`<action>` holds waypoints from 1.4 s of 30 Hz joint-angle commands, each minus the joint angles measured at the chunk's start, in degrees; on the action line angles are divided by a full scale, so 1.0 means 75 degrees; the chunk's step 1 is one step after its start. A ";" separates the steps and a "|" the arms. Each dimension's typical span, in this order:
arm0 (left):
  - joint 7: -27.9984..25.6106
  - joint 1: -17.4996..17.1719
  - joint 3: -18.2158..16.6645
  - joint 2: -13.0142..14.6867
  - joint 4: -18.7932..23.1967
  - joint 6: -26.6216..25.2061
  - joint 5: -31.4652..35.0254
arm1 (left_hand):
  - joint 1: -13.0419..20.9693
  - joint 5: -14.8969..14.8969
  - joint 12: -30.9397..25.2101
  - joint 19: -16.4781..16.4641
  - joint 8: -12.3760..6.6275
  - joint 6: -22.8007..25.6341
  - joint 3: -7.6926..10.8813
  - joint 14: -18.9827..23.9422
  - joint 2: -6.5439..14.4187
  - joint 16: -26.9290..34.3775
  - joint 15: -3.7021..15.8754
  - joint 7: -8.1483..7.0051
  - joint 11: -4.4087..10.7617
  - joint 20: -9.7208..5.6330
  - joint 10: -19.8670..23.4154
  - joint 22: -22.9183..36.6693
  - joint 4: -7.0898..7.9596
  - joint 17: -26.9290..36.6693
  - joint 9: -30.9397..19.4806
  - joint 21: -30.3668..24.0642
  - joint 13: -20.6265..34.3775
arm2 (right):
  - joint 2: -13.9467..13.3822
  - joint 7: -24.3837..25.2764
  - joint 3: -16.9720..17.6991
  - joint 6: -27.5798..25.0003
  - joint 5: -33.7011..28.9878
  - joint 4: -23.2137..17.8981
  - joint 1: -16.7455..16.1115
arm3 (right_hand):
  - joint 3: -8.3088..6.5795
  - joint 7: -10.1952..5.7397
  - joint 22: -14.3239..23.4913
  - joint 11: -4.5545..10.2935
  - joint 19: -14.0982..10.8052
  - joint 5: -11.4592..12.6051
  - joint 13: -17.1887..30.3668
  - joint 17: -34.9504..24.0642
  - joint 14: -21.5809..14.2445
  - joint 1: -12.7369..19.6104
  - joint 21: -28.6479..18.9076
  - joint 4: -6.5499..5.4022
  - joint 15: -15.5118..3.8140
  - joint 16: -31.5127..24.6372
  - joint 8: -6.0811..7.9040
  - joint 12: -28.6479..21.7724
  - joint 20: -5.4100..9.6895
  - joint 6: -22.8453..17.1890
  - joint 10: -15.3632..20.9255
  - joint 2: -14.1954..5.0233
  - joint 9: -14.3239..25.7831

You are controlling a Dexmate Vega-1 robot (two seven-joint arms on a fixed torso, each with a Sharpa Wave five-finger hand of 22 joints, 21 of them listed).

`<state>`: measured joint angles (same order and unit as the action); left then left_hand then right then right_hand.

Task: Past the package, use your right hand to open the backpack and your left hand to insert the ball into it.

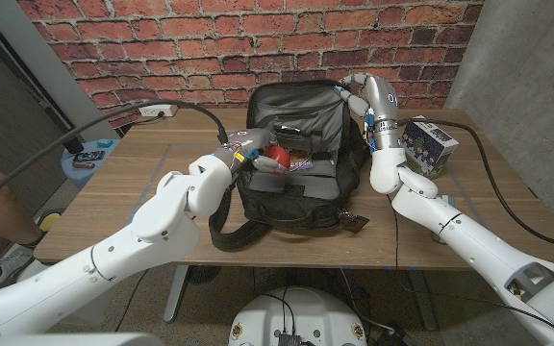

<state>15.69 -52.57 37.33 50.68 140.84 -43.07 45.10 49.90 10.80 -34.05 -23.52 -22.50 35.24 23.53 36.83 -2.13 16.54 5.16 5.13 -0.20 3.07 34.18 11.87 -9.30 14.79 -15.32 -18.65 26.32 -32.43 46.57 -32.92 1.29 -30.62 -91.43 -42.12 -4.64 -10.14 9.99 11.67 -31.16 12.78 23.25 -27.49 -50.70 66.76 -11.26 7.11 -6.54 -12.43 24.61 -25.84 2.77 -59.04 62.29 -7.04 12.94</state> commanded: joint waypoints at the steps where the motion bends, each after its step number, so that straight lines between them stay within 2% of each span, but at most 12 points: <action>1: 0.0196 -0.0057 0.0043 -0.0151 0.0107 -0.0060 0.0086 | 0.0626 0.0053 -0.0014 0.0023 -0.0042 0.1111 -0.0001 0.0140 0.0736 0.0051 0.0148 -0.0451 0.1054 -0.0028 0.1099 0.0016 0.0032 0.0026 -0.0021 -0.0034 0.1090 | -0.0030 -0.0061 0.0005 0.0027 0.0038 0.0012 -0.0011 | 0.0005 -0.0075 0.0015 -0.0001 0.0034 0.0020 0.0016 -0.0026 -0.0018 0.0089 -0.0029 -0.0002 -0.0955 0.0011 0.0063 0.0002 0.0697 -0.0066 0.0054 -0.0156 0.0029; 17: 0.0061 0.0146 0.0365 -0.0582 -0.0299 0.0169 0.0491 | 0.0637 0.0060 -0.0008 0.0040 -0.0060 0.1119 -0.0012 0.0135 0.0745 0.0051 0.0150 -0.0479 0.1049 -0.0019 0.1073 0.0022 0.0032 0.0055 -0.0032 -0.0052 0.1169 | -0.0135 -0.0063 0.0121 0.0041 0.0139 -0.0118 -0.0232 | 0.0012 -0.0066 0.0014 -0.0001 0.0037 0.0022 0.0018 -0.0030 -0.0022 0.0090 -0.0031 -0.0004 -0.0955 0.0005 0.0058 0.0013 0.0694 -0.0063 0.0053 -0.0156 0.0030; 32: 0.0122 0.0435 0.0526 -0.1026 -0.0807 0.0526 0.0436 | 0.0671 0.0071 0.0004 0.0058 -0.0069 0.1101 -0.0020 0.0092 0.0768 0.0050 0.0128 -0.0493 0.1027 -0.0018 0.1035 0.0026 0.0028 0.0099 -0.0043 -0.0069 0.1241 | -0.0230 -0.0084 0.0242 0.0030 0.0216 -0.0248 -0.0434 | 0.0014 -0.0078 0.0014 -0.0001 0.0054 0.0023 0.0018 -0.0021 -0.0003 0.0100 -0.0027 0.0000 -0.0957 0.0017 0.0052 0.0022 0.0694 -0.0057 0.0057 -0.0157 0.0031; 42: 0.0508 0.0584 0.0626 -0.1109 -0.0921 0.0413 0.0429 | 0.0594 0.0072 0.0192 0.0268 0.0087 0.0784 -0.0044 -0.0232 0.0746 -0.0105 -0.0051 -0.0460 0.0812 0.0045 0.0560 0.0031 0.0072 0.0109 0.0004 -0.0014 0.1302 | -0.0244 -0.0132 0.0257 0.0108 0.0255 -0.0178 -0.0421 | 0.0017 -0.0080 0.0015 -0.0003 0.0056 0.0025 0.0033 -0.0030 -0.0007 0.0109 -0.0028 0.0002 -0.0957 0.0009 0.0050 0.0020 0.0685 -0.0061 0.0060 -0.0158 0.0033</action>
<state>17.18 -49.34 41.28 43.45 135.24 -39.79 48.46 49.90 11.02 -32.98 -22.05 -22.17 35.24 23.05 36.14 -2.13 16.12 4.93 5.12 0.44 3.30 33.58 11.86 -9.30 15.47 -15.27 -18.86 27.18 -34.05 45.96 -31.25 1.58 -29.07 -92.99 -45.08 -4.64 -10.14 9.98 11.67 -30.95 12.79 23.26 -27.48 -50.70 67.07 -11.26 7.11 -6.54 -12.43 24.75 -25.63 2.97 -59.04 62.30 -7.52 12.91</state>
